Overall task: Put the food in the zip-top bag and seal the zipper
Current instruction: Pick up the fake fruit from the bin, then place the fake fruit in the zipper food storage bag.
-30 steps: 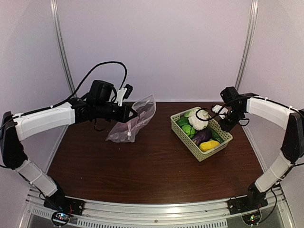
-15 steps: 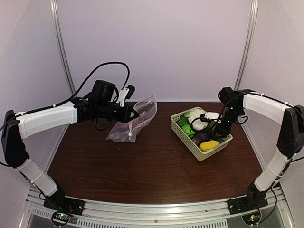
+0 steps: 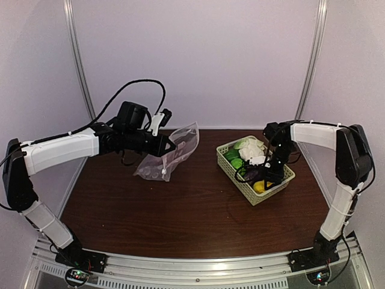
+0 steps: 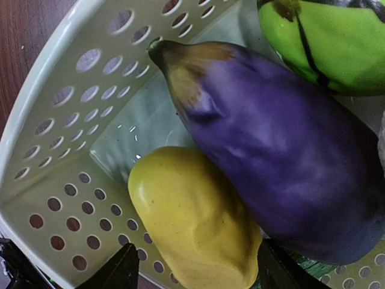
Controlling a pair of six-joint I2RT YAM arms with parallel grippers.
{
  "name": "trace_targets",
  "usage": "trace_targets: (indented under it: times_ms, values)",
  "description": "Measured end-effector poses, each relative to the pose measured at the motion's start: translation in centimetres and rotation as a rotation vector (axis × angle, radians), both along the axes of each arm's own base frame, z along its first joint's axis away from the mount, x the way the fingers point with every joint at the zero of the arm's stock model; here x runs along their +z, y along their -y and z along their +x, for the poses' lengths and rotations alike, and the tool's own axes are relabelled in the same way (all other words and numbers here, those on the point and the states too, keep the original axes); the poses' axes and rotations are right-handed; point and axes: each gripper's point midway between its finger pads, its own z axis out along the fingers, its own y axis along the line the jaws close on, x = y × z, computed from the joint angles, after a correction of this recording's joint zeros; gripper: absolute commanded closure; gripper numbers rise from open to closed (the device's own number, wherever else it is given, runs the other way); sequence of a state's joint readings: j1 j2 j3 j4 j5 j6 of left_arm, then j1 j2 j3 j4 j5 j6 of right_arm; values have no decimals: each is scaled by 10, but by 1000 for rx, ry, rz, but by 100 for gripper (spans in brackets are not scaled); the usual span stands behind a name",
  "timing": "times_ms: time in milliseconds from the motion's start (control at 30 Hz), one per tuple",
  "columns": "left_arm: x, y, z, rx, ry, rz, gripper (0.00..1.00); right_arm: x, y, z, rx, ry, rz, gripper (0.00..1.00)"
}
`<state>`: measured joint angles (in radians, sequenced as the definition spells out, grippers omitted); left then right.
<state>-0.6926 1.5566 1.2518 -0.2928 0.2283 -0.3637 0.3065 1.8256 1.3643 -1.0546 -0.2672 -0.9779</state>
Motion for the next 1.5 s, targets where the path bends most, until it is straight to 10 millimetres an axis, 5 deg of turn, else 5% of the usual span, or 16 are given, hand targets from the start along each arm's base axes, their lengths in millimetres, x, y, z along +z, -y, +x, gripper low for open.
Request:
trace_targets:
  times_ms: [200,400,600,967,1133,1233,1500]
  values:
    - [0,0,0,0,-1,1,100,-15,-3,0,30,-11,-33,25]
    - [0,0,0,0,-1,1,100,-30,-2,1,41,-28,-72,51]
    - [-1,0,0,-1,-1,3,100,-14,-2,-2,57,-2,-68,53]
    - [-1,-1,-1,-4,-1,8,100,65,-6,-15,78,101,2,57]
    - [-1,1,-2,-12,-6,4,100,100,-36,-15,90,134,125,57]
    - [3,4,-2,-26,-10,-6,100,140,-67,-13,101,212,267,59]
    - [34,16,-1,-54,1,-70,100,285,-157,-19,103,441,835,60]
